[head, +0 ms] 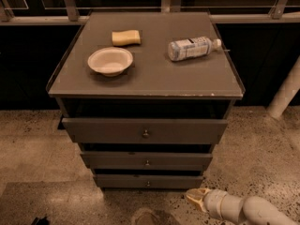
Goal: Open bottom drawer
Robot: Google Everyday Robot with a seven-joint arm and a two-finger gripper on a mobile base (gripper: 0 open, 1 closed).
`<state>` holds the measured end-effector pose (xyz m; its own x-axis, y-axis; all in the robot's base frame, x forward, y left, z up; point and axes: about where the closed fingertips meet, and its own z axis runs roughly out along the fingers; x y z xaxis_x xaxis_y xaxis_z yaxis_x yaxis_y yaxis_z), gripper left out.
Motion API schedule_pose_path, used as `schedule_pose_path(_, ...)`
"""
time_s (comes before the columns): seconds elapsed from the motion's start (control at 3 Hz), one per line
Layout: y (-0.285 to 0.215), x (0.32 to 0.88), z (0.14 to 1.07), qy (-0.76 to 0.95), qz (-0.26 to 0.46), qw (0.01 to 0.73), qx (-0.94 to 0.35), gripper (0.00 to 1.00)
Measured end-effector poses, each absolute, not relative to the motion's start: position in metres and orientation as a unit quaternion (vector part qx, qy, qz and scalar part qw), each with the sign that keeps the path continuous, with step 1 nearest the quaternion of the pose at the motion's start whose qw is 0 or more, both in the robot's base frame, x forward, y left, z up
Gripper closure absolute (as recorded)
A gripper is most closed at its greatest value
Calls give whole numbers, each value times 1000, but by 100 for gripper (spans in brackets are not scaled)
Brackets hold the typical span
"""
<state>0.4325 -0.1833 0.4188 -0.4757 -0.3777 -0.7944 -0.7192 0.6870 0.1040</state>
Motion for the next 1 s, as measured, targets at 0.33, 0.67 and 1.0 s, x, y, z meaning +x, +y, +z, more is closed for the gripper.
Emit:
schedule_pose_path(0.33,-183,432,419,831,218,391,-330,100)
schedule_pose_path(0.67,-177,443,384,843,224,382,-306,100)
schedule_pose_path(1.0,-170,465,338,852,223,387,-274,100)
